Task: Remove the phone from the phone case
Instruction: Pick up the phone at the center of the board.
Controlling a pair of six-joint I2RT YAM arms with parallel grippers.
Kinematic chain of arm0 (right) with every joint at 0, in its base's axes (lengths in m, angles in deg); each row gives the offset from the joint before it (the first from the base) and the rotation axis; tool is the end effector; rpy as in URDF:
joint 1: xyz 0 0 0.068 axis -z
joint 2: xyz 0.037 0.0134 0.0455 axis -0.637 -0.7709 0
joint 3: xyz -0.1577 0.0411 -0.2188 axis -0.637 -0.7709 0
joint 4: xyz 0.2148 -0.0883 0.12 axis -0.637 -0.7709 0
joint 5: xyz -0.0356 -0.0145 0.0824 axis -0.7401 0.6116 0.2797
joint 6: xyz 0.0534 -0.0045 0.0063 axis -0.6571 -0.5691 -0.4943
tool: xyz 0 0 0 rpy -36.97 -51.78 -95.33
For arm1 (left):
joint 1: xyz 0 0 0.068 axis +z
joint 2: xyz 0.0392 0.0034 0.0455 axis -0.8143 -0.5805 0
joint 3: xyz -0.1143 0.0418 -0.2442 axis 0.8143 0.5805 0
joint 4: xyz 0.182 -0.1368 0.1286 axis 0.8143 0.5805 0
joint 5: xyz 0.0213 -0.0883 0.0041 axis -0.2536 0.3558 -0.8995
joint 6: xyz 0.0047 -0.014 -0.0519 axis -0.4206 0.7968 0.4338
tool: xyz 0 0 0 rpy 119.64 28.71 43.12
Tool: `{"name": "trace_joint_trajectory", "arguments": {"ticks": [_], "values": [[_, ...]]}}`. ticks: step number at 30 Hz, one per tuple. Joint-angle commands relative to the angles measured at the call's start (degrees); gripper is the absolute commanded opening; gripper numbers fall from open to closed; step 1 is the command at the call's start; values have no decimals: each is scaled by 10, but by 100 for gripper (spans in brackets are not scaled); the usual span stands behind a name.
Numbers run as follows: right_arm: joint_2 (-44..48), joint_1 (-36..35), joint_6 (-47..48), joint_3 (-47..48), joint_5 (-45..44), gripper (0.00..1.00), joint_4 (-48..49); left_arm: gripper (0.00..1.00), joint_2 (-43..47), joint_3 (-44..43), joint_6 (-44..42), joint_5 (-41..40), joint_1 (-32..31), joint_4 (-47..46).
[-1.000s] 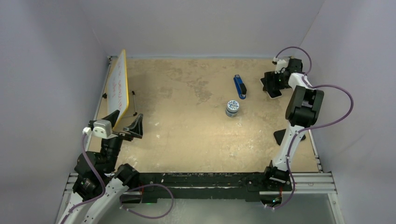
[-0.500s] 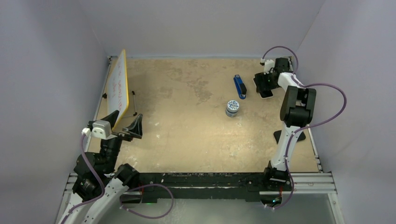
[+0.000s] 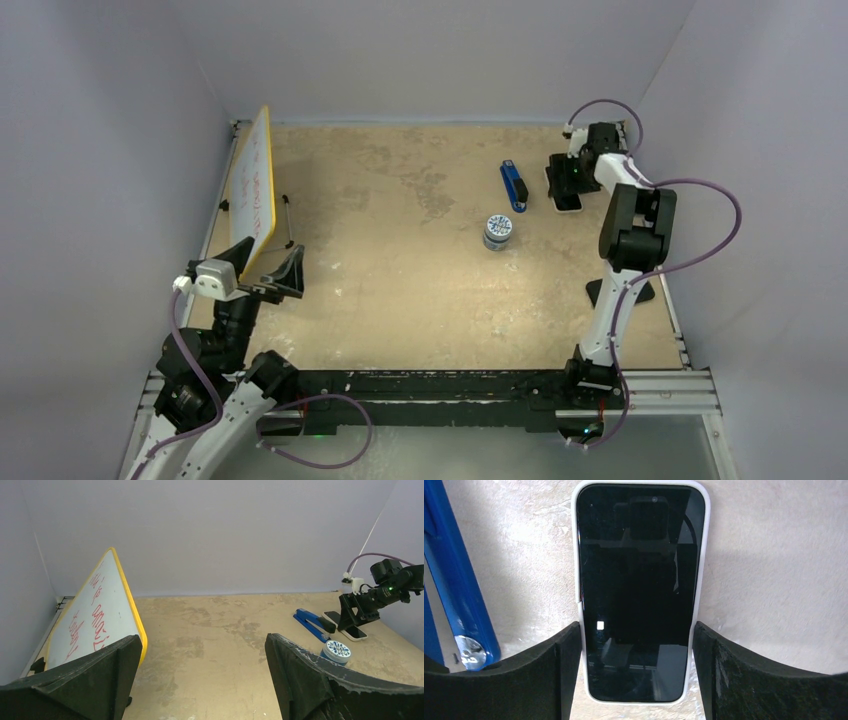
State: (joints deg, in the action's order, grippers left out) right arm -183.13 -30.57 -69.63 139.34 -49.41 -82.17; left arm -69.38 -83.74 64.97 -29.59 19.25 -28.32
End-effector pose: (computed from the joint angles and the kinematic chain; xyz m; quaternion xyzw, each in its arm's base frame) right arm 0.4845 -0.0707 0.1708 -0.0666 0.9408 0.0138 0.3320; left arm 0.0379 -0.0101 0.3307 0.0062 0.6057 -0.1529 0.7808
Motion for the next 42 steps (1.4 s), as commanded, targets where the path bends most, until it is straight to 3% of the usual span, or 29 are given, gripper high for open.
{"name": "trace_joint_trajectory", "arguments": {"ticks": [1, 4, 15, 31, 36, 42], "values": [[41, -2, -137, -63, -20, 31, -43, 100, -5, -7, 7, 22, 2, -10], [88, -3, -196, -127, -39, 24, -8, 100, -15, -11, 14, 48, 0, -10], [303, -4, -361, -424, 53, 3, 149, 100, -136, -68, 127, 145, -1, 18], [609, -58, -504, -743, 114, 0, 388, 93, -343, -69, 254, 345, -2, -48], [714, -85, -538, -809, 144, 0, 437, 92, -389, -59, 286, 363, -6, -78], [816, -171, -557, -827, 143, 0, 447, 92, -446, -34, 321, 342, -40, -136]]}}
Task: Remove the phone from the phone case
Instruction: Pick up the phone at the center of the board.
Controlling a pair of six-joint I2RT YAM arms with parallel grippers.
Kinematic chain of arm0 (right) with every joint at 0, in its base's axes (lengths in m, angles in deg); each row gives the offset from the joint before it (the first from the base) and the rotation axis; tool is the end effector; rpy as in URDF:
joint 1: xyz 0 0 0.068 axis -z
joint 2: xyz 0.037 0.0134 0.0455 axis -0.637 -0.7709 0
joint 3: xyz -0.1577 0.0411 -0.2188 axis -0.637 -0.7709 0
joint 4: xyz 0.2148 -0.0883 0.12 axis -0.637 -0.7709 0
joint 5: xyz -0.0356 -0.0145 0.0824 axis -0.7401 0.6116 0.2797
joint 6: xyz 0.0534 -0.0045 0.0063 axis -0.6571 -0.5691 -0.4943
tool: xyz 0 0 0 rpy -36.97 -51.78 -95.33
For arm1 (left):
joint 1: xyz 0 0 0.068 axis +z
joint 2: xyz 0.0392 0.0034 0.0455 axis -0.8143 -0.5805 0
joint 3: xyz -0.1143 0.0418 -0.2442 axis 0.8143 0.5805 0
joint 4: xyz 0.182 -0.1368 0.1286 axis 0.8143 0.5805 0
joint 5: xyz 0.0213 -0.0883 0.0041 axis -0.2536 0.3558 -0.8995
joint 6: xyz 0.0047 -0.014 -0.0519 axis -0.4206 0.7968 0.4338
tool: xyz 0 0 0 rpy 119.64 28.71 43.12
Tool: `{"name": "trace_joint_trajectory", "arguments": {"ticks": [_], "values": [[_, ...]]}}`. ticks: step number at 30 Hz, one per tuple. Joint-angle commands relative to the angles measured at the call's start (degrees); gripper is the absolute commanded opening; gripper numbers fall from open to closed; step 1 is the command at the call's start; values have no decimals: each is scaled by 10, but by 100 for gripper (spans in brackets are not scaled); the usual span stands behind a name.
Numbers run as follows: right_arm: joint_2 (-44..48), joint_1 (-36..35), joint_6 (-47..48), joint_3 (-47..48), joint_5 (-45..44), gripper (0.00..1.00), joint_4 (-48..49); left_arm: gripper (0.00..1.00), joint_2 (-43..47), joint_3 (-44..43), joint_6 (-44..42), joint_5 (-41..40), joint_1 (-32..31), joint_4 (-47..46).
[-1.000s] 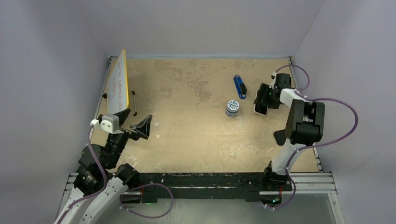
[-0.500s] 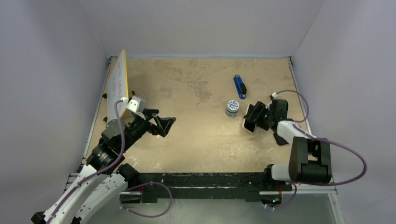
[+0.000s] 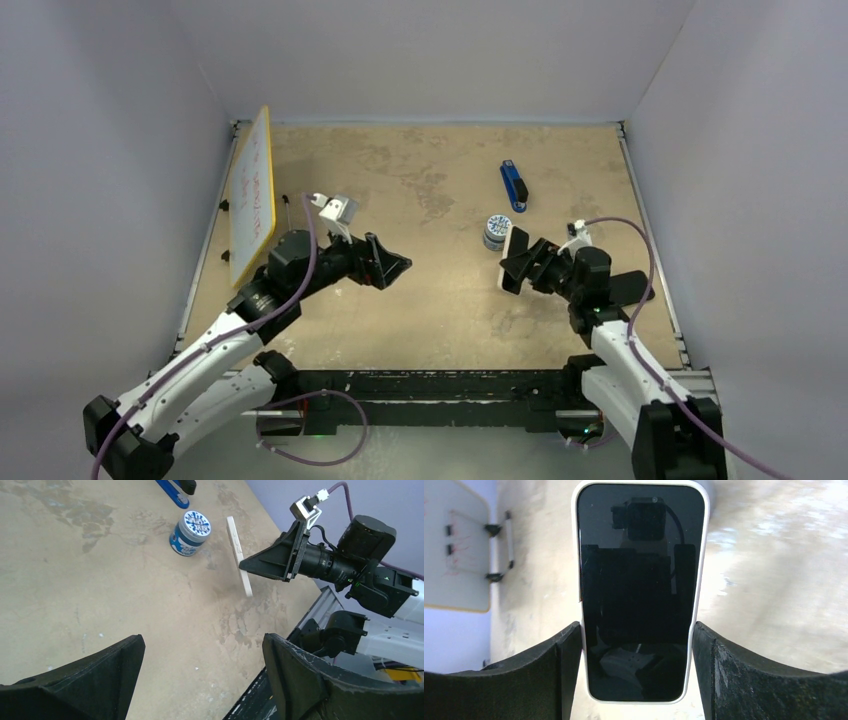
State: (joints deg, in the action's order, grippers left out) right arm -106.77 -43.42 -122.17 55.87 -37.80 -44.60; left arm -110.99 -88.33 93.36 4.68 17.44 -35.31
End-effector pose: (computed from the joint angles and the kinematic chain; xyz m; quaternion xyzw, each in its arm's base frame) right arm 0.1845 0.0254 0.1819 0.1454 0.8072 0.3422 0.4585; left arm 0.1423 -0.1166 0.3048 0.0954 0.7767 -0.4162 0.4630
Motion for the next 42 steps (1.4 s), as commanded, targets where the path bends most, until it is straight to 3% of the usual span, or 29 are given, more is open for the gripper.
{"name": "trace_joint_trajectory", "arguments": {"ticks": [1, 9, 15, 26, 35, 38, 42], "values": [[61, -58, -31, 11, 19, 0, 66, 92, -40, 13, 40, -10, -34, -89], [57, -178, -6, 38, -34, 0, 70, 92, -115, 14, 80, -80, -78, -169], [15, -279, 25, 58, -78, 0, 109, 90, -146, 31, 128, -84, -78, -242], [-72, -418, 98, 129, -152, 0, 135, 84, -188, 56, 162, -104, -96, -282], [-125, -457, 126, 174, -166, 0, 156, 67, -181, 96, 175, -131, -100, -292], [-134, -465, 138, 181, -160, 0, 167, 57, -175, 102, 174, -132, -100, -296], [-136, -469, 145, 176, -162, 0, 182, 36, -165, 109, 172, -137, -101, -299]]}}
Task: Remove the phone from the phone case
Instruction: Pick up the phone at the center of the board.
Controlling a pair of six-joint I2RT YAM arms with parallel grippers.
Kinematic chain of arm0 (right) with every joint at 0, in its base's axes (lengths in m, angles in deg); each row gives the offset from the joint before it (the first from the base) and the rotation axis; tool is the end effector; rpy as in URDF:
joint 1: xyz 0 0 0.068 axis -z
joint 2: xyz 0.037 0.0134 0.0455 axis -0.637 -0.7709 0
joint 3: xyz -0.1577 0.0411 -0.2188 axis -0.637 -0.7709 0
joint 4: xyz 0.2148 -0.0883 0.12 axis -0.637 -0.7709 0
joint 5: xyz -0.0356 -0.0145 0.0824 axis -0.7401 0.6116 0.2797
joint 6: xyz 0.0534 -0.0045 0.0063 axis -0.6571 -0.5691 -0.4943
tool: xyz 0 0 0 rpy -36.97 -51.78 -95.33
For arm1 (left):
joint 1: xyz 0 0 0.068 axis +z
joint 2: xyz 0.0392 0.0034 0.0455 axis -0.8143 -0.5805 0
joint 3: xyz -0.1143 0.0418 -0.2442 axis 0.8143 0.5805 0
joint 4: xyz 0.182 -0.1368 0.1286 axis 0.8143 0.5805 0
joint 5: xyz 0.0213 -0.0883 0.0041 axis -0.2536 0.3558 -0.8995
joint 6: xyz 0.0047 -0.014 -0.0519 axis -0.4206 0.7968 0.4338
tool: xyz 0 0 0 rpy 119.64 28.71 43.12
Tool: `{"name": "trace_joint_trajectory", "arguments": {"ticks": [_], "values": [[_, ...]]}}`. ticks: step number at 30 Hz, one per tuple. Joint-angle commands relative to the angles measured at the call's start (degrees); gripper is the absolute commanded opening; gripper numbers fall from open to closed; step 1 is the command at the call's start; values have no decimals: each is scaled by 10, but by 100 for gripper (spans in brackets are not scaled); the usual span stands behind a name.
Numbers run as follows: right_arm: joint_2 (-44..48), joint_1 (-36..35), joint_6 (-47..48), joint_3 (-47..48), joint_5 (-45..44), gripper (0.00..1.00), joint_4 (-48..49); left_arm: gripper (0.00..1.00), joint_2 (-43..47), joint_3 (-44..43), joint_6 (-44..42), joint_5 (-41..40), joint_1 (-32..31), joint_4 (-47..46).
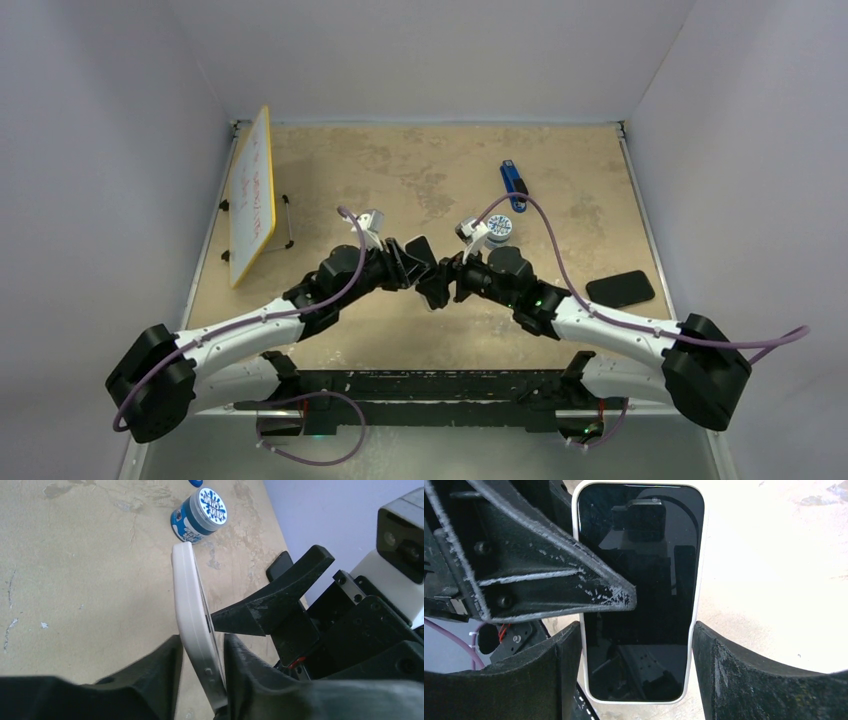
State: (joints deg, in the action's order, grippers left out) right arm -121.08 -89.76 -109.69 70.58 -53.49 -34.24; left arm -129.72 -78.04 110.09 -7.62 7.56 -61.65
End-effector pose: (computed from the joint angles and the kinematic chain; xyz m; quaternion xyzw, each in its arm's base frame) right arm 0.1574 0.1943 0.2373 -0.1898 0.7475 0.4224 0.4762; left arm 0.1622 -0.1731 0.2261 -0.0179 0.7981 -0.4439 0.4070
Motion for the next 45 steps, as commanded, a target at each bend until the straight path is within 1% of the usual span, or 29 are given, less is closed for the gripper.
{"name": "trace_joint_trajectory", "arguments": {"ticks": [1, 4, 5, 6, 8, 10, 13, 17, 18, 19, 22, 24, 25, 26, 31, 35, 39, 45], "values": [[8, -5, 22, 27, -5, 1, 84, 30, 29, 8, 5, -16, -2, -36], [9, -5, 26, 22, -8, 7, 94, 11, 56, 17, 1, -29, -2, -33], [10, -5, 28, 21, -10, 12, 95, 4, 67, 19, -2, -36, -2, -30], [13, -5, 27, 17, -14, 17, 96, 0, 81, 22, -4, -45, -1, -25], [23, -5, 25, 8, -18, 32, 104, 0, 110, 29, -9, -61, -1, -20], [37, -5, 16, -8, -21, 43, 123, 0, 137, 39, -10, -74, -1, -20], [60, -5, -7, -39, -32, 66, 153, 0, 171, 55, -5, -86, -1, -26], [86, -5, -19, -87, -39, 86, 208, 0, 207, 79, 11, -96, -1, -50], [93, -5, -21, -101, -49, 87, 230, 0, 214, 84, 15, -100, -1, -57], [98, -5, -32, -118, -79, 86, 264, 0, 225, 89, 20, -104, -1, -66], [94, -5, -50, -180, -92, 82, 376, 0, 244, 107, 29, -112, -1, -103], [91, -5, -59, -215, -95, 96, 448, 0, 253, 118, 36, -116, -1, -136], [88, -5, -66, -225, -90, 99, 469, 0, 256, 125, 40, -118, -1, -155], [85, -5, -70, -226, -78, 99, 482, 0, 258, 130, 43, -120, -1, -174], [56, -5, -68, -184, -10, 99, 470, 0, 246, 140, 59, -117, -1, -247], [11, -5, -81, -181, 22, 99, 553, 0, 229, 134, 84, -104, -1, -289], [-33, -5, -90, -167, 59, 98, 601, 0, 217, 130, 103, -100, -1, -322], [-85, -5, -108, -143, 92, 90, 661, 0, 201, 124, 122, -87, -1, -350]]}}
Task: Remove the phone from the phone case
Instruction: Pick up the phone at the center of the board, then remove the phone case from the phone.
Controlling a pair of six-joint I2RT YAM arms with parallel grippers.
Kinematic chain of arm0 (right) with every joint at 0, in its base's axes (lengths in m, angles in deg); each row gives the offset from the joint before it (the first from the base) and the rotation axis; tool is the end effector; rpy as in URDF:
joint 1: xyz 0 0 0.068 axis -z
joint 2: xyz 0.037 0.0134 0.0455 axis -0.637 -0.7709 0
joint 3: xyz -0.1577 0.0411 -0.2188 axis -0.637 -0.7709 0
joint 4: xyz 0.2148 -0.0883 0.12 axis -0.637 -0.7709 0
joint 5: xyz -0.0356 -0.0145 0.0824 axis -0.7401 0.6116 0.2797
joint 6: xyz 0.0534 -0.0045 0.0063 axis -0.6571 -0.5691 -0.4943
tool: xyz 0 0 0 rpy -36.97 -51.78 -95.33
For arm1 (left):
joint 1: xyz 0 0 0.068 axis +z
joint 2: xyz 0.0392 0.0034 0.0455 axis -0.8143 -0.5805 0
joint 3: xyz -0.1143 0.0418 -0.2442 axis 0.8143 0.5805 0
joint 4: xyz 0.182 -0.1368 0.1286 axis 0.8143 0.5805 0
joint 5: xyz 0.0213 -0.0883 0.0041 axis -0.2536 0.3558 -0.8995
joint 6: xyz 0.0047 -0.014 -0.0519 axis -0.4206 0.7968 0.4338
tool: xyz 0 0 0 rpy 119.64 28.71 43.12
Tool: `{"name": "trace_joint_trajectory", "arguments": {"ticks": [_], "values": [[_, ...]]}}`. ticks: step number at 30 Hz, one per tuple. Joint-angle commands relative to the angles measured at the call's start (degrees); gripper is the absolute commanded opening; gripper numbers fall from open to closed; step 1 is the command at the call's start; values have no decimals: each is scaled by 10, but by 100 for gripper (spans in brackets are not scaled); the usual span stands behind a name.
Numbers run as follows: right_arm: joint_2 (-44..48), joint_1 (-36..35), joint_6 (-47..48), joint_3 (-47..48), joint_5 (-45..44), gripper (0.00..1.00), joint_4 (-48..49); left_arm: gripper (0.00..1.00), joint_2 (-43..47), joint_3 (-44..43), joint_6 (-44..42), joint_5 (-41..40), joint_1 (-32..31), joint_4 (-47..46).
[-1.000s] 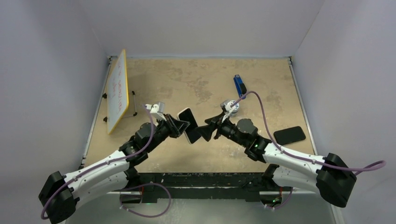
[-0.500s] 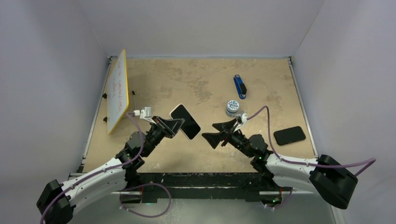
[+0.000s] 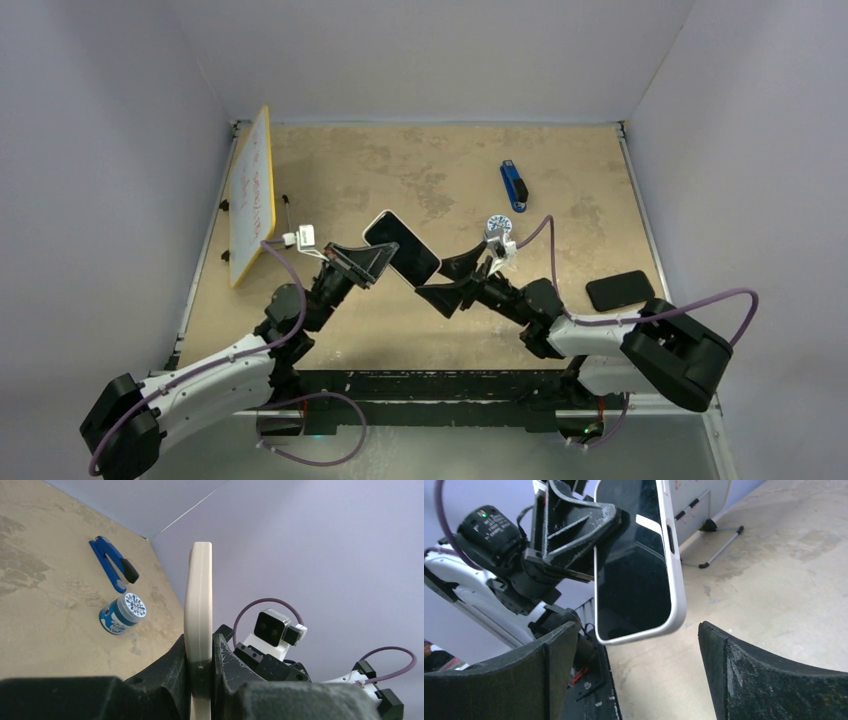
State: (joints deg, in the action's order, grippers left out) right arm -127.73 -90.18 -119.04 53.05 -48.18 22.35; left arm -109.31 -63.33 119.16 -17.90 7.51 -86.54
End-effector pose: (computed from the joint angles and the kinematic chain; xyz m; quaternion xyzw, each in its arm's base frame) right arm 0.1301 0.1690 0.2219 -0.1505 0.5458 0.6010 0.5641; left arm 0.1219 -0.1208 0.2498 -0.1341 0.5983 -0.5896 0.5258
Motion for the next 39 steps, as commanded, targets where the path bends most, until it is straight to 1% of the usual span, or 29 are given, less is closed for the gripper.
{"name": "trace_joint_trajectory", "arguments": {"ticks": [1, 7, 10, 13, 23, 31, 39], "values": [[-26, -1, -16, 38, 45, 87, 101, 0, -4, -22, 35, 18, 0, -103], [-55, -1, -32, 63, 74, 77, 128, 0, 3, -23, 46, 15, 0, -98], [-63, -1, -36, 68, 84, 74, 135, 0, 8, -24, 49, 8, -1, -92], [-69, -1, -40, 69, 92, 71, 146, 0, 12, -25, 54, 4, 0, -86], [-80, -1, -40, 54, 97, 57, 189, 0, 28, -18, 70, -11, 0, -66], [-83, -1, -47, 56, 98, 55, 210, 0, 33, -9, 78, -11, -1, -62], [-87, -1, -61, 52, 94, 51, 234, 0, 34, -8, 80, -6, 0, -59]]}}
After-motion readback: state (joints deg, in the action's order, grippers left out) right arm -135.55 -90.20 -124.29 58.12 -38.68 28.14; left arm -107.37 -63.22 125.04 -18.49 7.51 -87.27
